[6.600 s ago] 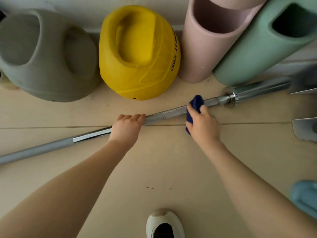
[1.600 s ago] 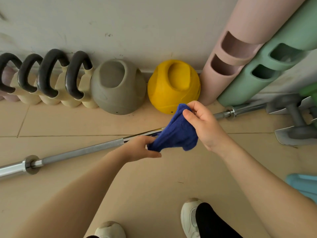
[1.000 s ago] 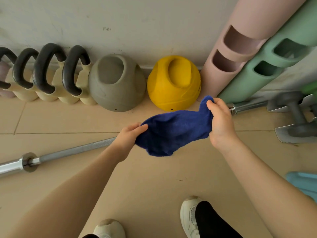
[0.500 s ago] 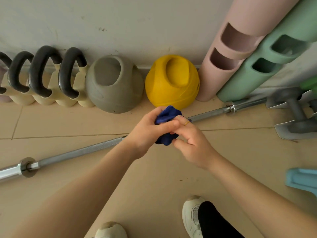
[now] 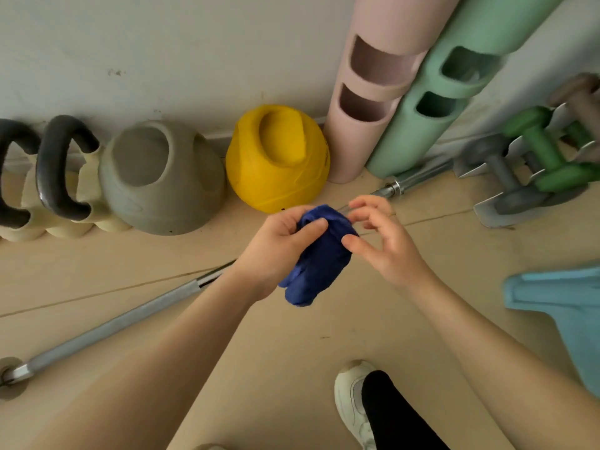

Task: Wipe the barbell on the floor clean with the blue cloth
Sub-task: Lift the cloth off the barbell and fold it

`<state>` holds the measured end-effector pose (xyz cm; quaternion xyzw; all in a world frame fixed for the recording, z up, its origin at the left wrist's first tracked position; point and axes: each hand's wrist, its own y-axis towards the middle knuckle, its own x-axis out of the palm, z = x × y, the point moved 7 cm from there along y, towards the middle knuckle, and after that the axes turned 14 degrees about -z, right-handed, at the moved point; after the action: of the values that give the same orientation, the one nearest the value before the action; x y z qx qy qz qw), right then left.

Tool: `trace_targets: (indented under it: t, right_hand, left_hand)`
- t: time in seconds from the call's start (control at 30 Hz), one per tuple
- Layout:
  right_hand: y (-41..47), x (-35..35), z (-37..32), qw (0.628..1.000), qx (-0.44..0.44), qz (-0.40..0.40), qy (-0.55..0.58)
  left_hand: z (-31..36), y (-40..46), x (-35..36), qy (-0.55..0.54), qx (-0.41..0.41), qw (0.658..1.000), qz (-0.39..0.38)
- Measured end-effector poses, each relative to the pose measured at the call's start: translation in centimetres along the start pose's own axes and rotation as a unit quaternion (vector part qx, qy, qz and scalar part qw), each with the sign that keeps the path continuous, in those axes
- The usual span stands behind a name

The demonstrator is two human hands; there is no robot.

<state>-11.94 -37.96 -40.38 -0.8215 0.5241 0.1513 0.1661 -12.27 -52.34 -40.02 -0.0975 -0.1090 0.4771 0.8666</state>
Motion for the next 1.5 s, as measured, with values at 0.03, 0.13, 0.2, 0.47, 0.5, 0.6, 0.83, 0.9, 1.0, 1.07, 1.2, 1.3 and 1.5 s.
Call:
trace_targets:
  t: [0.03,0.13,0.2,0.47,0.5,0.6,0.83,0.9,1.0,1.07,1.2,1.3,1.5]
  right_hand:
    - [-0.4,-0.7,0.1,1.0,-0.002,-0.018,0.009]
    - [-1.9,-2.8,-0.9,0.994,0.037,-0.075,0.075]
    - [-3.5,-5.3,-2.2,0.988,0.089,-0.073,0.102]
    - [-16.2,-20.1,-14.5,0.977,0.157,0.094,-0.108]
    - [-18.0,-21.4,-16.1,0.974,0.165,0.079,-0.136]
    - [-23.9,-26.2,-20.2,0.953,0.226,0.085,-0.184]
    - [-34.3,-36.1,-21.6,0.926,0.271,0.25,0.081]
    - [-36.1,-37.4,-20.8,0.868,0.198,0.311,0.332]
    - [-40.0,-40.1,-19.6,0.813,0.178,0.336,0.441]
    - [-42.9,-42.6,-18.8,0.819,0.212,0.354,0.398]
    - [-47.4,-48.5,-18.2,0.779,0.19,0.463,0.377]
    - [-49.1,-51.9,-18.3,0.756,0.125,0.501,0.402]
    - [-50.8,-50.7,-14.1,0.737,0.154,0.496,0.432]
  left_hand:
    - [1.0,0.7,0.6,0.007,-0.001,1.0,0.0]
    - [5.1,2.3,2.4,0.043,-0.015,0.999,0.011]
    - [8.5,2.6,4.5,0.061,-0.035,0.998,-0.004]
    - [22.8,1.4,14.2,0.217,-0.073,0.971,-0.064]
    - [24.8,1.2,15.7,0.259,-0.065,0.959,-0.094]
    - [30.8,0.1,21.7,0.289,-0.049,0.934,-0.205]
    - [36.4,1.1,34.1,0.142,-0.091,0.959,-0.227]
    - [36.7,2.2,37.1,0.09,-0.112,0.969,-0.2]
    - [36.2,3.8,41.8,0.071,-0.131,0.966,-0.209]
    - [36.6,5.0,45.1,0.08,-0.132,0.963,-0.221]
    - [39.8,7.4,52.5,0.069,-0.09,0.959,-0.26]
    - [42.5,9.1,56.8,0.063,-0.063,0.957,-0.275]
    - [38.4,11.3,58.9,0.15,-0.083,0.932,-0.318]
